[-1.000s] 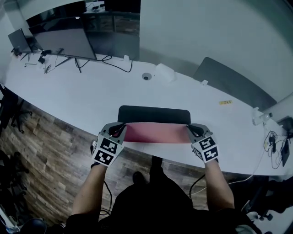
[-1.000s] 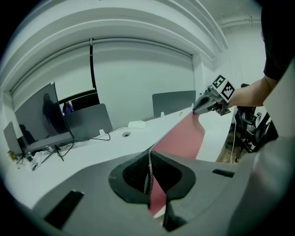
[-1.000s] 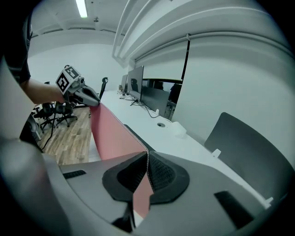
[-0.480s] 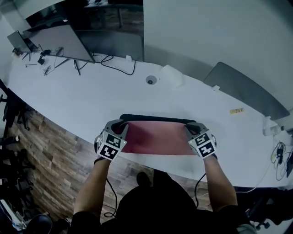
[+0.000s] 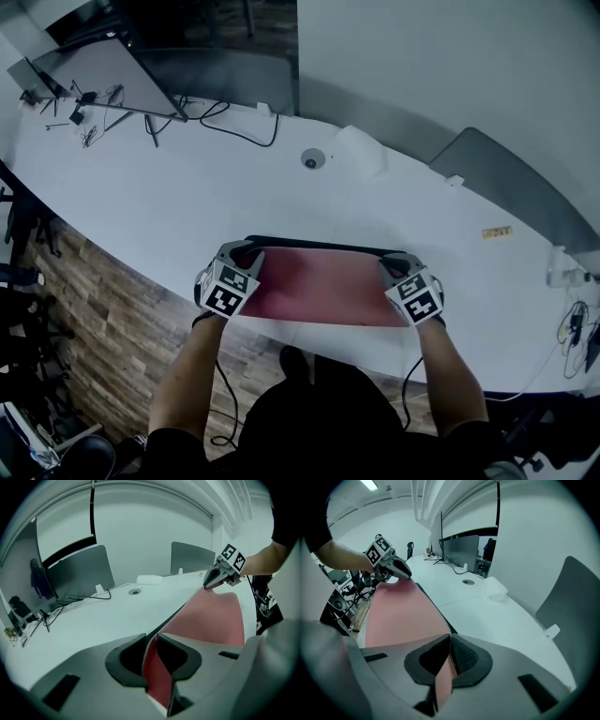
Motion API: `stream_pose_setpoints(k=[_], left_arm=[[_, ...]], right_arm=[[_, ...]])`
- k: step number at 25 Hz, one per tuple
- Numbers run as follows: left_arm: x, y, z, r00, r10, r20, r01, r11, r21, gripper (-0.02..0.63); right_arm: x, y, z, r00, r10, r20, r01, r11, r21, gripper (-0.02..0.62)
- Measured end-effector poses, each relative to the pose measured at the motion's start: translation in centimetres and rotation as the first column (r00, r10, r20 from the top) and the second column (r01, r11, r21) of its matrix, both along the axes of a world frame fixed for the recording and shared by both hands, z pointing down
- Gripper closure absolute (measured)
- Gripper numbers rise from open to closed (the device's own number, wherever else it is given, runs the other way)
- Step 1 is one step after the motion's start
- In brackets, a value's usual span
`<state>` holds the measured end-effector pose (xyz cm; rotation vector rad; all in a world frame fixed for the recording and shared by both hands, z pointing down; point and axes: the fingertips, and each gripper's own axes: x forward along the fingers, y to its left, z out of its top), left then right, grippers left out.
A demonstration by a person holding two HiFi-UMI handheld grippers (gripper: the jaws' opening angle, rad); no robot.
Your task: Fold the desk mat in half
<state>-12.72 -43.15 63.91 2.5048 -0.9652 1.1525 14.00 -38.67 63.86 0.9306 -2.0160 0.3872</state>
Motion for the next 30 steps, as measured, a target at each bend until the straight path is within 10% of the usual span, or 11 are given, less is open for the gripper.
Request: stream_pose_setpoints(k=[21,30], left_arm=[[0.3,-3.4,3.2,0.996,-0.031,0.083,0.029,0.999,0.028,0.543],[0.1,-4.1,3.8,0.993,-0.021,0.116,0.02,1.0,0.016,0.541]], right_arm=[[1.2,-2.9,2.6,0.997,-0.074,-0.036,0.072,0.995,-0.068,0.548],[2.4,-5.5,0.7,0.998,-0.004,-0.056,0.007,0.999,0.04,0.589]])
